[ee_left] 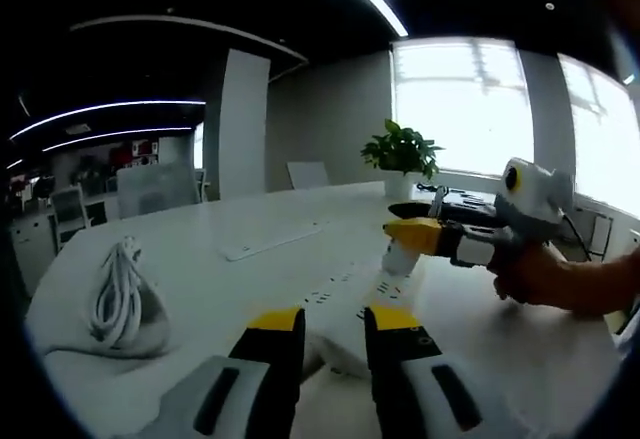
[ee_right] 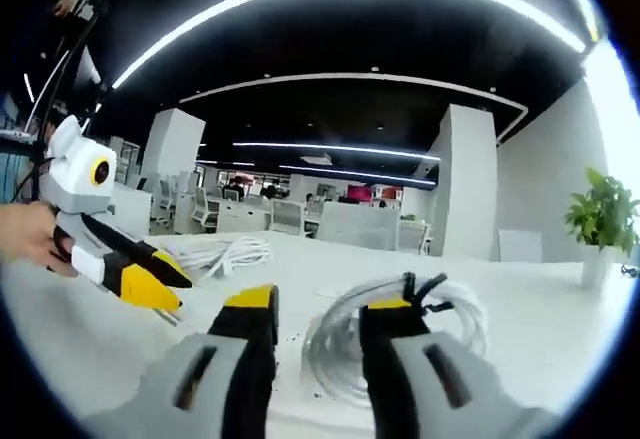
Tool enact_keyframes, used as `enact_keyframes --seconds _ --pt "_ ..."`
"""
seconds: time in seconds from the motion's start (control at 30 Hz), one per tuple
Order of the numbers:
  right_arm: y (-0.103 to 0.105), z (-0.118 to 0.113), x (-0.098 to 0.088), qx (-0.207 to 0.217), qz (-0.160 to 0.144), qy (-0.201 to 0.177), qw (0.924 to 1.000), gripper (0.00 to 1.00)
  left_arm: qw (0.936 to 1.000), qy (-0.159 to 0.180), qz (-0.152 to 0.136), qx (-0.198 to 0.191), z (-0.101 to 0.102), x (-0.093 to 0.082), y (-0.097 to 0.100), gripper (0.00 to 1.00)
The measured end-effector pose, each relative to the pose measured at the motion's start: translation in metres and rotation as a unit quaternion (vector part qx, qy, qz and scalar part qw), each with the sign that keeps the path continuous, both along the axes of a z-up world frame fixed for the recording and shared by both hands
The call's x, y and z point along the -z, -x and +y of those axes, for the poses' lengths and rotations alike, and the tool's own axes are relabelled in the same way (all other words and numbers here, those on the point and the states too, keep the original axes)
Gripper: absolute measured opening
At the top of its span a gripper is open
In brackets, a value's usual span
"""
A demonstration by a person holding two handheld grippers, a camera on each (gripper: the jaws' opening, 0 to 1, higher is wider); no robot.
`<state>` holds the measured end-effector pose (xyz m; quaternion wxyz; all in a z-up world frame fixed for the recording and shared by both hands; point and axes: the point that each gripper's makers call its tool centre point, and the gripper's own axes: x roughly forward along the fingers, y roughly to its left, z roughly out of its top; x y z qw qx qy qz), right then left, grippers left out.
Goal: Straighten the power strip on the desk, plug the charger into it
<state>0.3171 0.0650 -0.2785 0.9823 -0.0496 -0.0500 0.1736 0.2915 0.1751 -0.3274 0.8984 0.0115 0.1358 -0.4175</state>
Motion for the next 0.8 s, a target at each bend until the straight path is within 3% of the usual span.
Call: enact_keyframes --seconds 0.07,0.1,0.23,0.37,0.43,0.47,0.5,0.63,0.7,0.8 --pt "-0.003 -0.006 -0.001 0.016 -0.008 0.047 0.9987 0.17 1.0 -0.001 0.0 0.001 -0.001 0.0 0.001 0.28" --pt "-0.003 -0.008 -0.001 0.021 -0.013 0.059 0.9979 0.13 1.0 -0.003 -0.001 0.002 -0.001 0.0 0.002 0.28" --pt "-0.003 -0.012 0.0 0.027 -0.009 0.047 0.9985 0.13 0.9999 -0.015 -0.008 0.004 -0.001 0.001 0.002 0.28" --pt "-0.007 -0.01 -0.002 0.037 -0.028 0.055 0.9974 0.07 0.9999 -0.013 -0.005 0.006 -0.001 0.002 0.002 0.28" --pt "-0.009 -0.011 -0.001 0.031 -0.01 0.024 0.9992 0.06 0.9999 -0.011 -0.003 0.006 0.0 0.002 0.003 0.27" --pt "-0.011 -0.019 -0.002 0.043 -0.008 -0.007 0.999 0.06 0.9999 -0.012 -0.003 0.007 -0.001 0.003 0.004 0.27" --pt "-0.009 -0.015 0.0 0.022 0.011 -0.041 0.9989 0.06 0.9998 -0.017 -0.005 0.007 0.0 0.004 0.005 0.27" --pt "-0.008 -0.009 -0.001 0.026 -0.009 0.035 0.999 0.05 0.9995 -0.029 -0.009 0.006 -0.002 0.01 0.009 0.27" --pt "-0.008 -0.01 0.0 0.027 -0.004 0.022 0.9994 0.05 0.9991 -0.041 -0.006 0.011 -0.005 0.017 0.012 0.27" --pt "-0.006 -0.006 0.0 0.029 -0.008 0.05 0.9983 0.05 0.9976 -0.065 -0.018 0.016 -0.004 0.021 0.012 0.27"
